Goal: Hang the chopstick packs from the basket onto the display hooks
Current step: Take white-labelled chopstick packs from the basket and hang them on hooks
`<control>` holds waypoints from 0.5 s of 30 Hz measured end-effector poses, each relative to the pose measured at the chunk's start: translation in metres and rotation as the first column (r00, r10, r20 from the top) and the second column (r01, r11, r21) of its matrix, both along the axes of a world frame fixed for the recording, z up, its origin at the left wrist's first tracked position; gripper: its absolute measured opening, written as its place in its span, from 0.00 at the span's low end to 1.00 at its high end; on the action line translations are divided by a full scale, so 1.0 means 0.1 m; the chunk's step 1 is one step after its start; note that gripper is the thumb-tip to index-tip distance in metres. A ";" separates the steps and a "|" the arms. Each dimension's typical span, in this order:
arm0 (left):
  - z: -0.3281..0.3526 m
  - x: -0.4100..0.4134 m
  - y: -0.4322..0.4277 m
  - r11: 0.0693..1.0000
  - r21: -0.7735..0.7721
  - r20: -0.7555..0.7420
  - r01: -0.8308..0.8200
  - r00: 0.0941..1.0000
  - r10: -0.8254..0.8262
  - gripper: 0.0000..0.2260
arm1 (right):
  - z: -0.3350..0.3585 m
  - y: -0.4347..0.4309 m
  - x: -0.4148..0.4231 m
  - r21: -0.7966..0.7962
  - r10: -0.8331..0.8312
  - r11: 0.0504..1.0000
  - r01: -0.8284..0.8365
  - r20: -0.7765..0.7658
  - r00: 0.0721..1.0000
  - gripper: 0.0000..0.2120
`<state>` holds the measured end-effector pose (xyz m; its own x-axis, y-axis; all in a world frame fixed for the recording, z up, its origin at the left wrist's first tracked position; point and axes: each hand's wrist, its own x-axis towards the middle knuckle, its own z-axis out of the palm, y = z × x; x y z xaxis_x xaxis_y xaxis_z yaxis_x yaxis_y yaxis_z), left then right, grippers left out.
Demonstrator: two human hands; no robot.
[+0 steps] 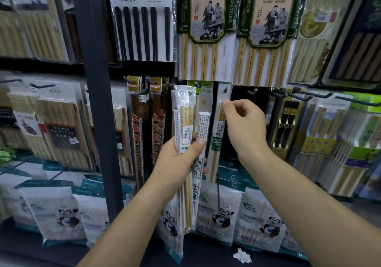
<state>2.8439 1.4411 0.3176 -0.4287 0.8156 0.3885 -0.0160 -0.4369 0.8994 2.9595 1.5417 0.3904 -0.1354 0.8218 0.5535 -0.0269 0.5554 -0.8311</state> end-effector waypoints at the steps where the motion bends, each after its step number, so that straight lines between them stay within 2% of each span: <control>1: -0.01 0.00 0.01 1.000 0.009 -0.003 0.011 1.000 -0.011 0.02 | -0.01 -0.07 0.00 0.009 0.062 0.998 -0.062 -0.009 0.998 0.09; 4: 0.02 0.04 0.00 0.999 0.032 -0.022 0.042 0.999 -0.042 0.03 | -0.03 -0.22 0.01 0.045 0.188 0.981 -0.189 0.040 0.981 0.10; 8: 0.02 0.05 0.00 0.999 0.038 -0.049 0.013 0.999 -0.011 0.04 | -0.03 -0.26 0.01 0.042 0.217 0.975 -0.220 0.064 0.974 0.09; 11: 0.02 0.05 0.00 1.000 -0.001 -0.105 -0.009 0.994 0.009 0.06 | -0.02 -0.23 0.01 0.035 0.208 0.977 -0.209 0.034 0.977 0.08; 13: 0.02 0.05 0.00 0.999 -0.018 -0.099 -0.036 0.994 0.034 0.04 | 0.02 -0.18 0.02 0.036 0.177 0.984 -0.177 -0.003 0.984 0.09; 15: 0.02 0.04 0.00 0.998 -0.021 -0.080 -0.051 0.996 0.050 0.06 | 0.08 -0.12 0.03 0.017 0.145 0.989 -0.144 -0.048 0.988 0.10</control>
